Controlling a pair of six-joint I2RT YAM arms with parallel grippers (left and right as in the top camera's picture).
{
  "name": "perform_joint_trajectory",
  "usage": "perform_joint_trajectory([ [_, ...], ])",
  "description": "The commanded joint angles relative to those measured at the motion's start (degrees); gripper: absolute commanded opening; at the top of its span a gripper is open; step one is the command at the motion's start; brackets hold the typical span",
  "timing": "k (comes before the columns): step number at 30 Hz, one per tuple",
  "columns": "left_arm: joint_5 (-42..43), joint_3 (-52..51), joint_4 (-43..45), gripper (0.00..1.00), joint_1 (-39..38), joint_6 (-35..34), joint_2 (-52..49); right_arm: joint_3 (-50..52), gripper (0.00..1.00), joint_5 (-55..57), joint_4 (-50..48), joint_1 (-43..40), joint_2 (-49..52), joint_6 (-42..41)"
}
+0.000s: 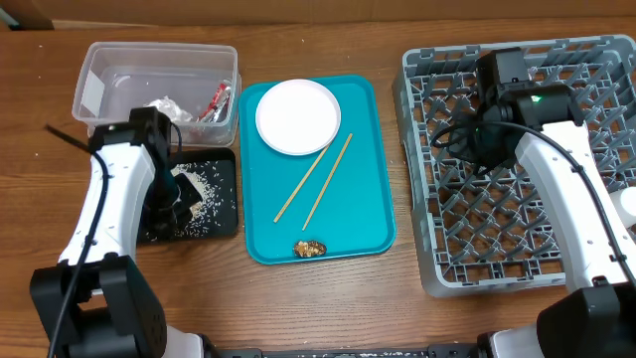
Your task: Sort waste into correct bins and load items into the dishwasher
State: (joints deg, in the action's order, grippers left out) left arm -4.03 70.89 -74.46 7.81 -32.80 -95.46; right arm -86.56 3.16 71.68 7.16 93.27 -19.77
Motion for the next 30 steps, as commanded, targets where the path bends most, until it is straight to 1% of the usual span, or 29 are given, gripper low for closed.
perform_joint_trajectory([
  [1, -2.6, -7.0, 5.2, 0.04, 2.0, -6.1, 0.3, -0.8, 0.12, 0.8, 0.2, -0.2, -0.4, 0.5],
  [4, -2.6, -10.9, 9.4, 0.04, 2.7, -6.7, 0.3, -0.8, 0.12, 0.8, 0.4, -0.2, -0.4, 0.5],
  [7, -5.7, -12.9, 12.2, 0.04, 2.7, -8.0, 0.3, -0.8, 0.12, 0.8, 0.4, -0.2, -0.4, 0.4],
  [9, -7.9, -14.6, 15.6, 0.04, 2.7, -8.6, 0.3, -0.8, 0.12, 0.8, 0.4, -0.2, -0.4, 0.2],
  [13, -8.4, -16.3, 20.6, 0.04, 2.7, -8.6, 0.3, -0.8, 0.12, 0.8, 0.9, -0.2, -0.4, 0.3],
  [18, -9.0, -16.9, 26.9, 0.08, 2.7, -8.6, 0.3, -0.8, 0.12, 0.8, 1.1, -0.2, -0.4, 0.2],
  [21, -9.1, -16.8, 28.6, 0.09, 2.7, -8.6, 0.3, -0.8, 0.12, 0.8, 1.3, -0.2, -0.4, 0.2],
  [25, -9.3, -16.7, 30.6, 0.16, 2.7, -8.5, 0.3, -0.8, 0.12, 0.8, 1.7, -0.2, -0.4, 0.2],
  [30, -9.7, -16.1, 31.0, 0.16, 2.7, -7.6, 0.3, -0.8, 0.12, 0.8, 1.7, -0.2, -0.4, 0.2],
])
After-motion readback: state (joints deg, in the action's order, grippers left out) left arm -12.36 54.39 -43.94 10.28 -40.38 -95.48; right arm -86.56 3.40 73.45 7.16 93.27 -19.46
